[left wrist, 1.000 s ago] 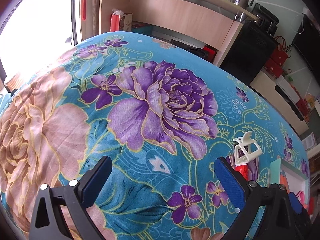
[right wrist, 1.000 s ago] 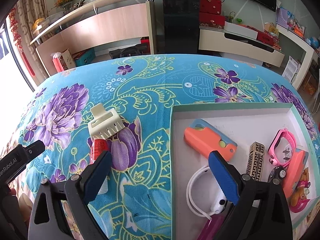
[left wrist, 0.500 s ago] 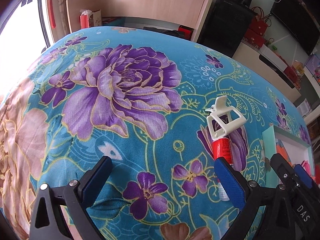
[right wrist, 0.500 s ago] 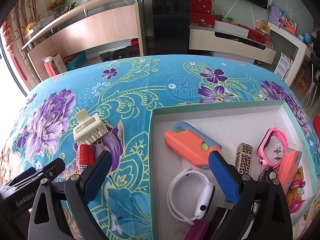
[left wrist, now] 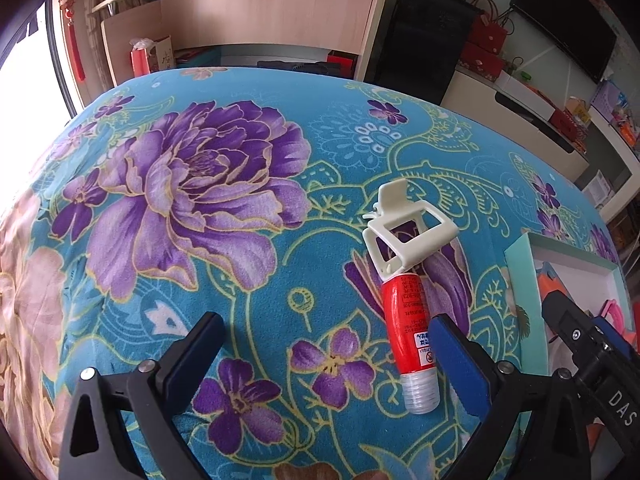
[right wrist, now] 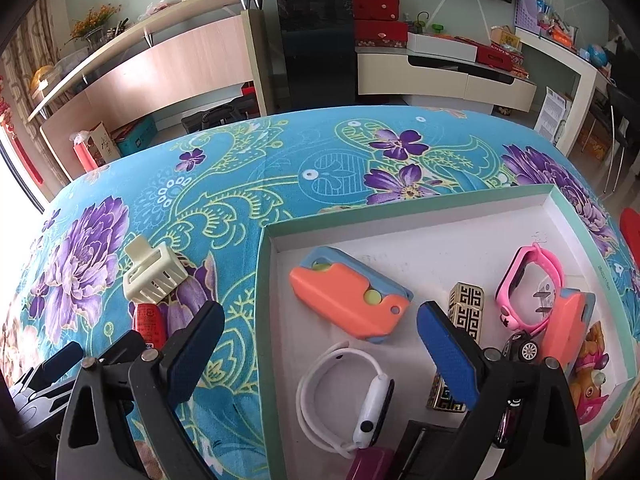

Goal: Organize rigid objects
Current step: 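Grasp the red glue bottle with left while right grasps the white hair clip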

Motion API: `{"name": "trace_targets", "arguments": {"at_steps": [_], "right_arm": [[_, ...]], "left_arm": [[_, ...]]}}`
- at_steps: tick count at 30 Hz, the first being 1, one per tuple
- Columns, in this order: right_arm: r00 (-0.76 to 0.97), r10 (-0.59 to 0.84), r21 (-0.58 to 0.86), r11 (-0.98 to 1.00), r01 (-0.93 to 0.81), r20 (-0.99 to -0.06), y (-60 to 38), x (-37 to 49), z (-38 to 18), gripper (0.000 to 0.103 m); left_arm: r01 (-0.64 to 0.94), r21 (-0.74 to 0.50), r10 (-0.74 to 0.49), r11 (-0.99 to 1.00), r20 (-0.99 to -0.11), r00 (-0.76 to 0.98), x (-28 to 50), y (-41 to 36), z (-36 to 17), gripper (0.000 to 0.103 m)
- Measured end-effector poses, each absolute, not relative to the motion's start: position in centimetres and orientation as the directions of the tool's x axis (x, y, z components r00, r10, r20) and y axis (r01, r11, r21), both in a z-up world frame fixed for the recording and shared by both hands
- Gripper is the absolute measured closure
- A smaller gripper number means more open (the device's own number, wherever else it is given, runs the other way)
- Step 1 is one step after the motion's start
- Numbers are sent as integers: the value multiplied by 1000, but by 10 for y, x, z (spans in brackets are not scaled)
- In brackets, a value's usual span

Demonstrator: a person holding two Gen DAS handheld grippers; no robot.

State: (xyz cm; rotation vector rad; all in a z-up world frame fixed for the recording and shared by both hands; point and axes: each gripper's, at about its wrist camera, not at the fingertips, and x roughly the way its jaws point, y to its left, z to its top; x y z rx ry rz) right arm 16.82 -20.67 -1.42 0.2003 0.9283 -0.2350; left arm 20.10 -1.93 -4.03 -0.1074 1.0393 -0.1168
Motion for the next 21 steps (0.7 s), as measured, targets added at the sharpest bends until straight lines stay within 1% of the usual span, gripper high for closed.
{"name": "trace_targets", "arguments": {"at_steps": [21], "right_arm": [[565, -120, 68, 952, 299, -816, -210, 168, -16, 6]], "left_arm": [[104, -113, -149, 988, -862, 484, 201, -32, -42, 0]]}}
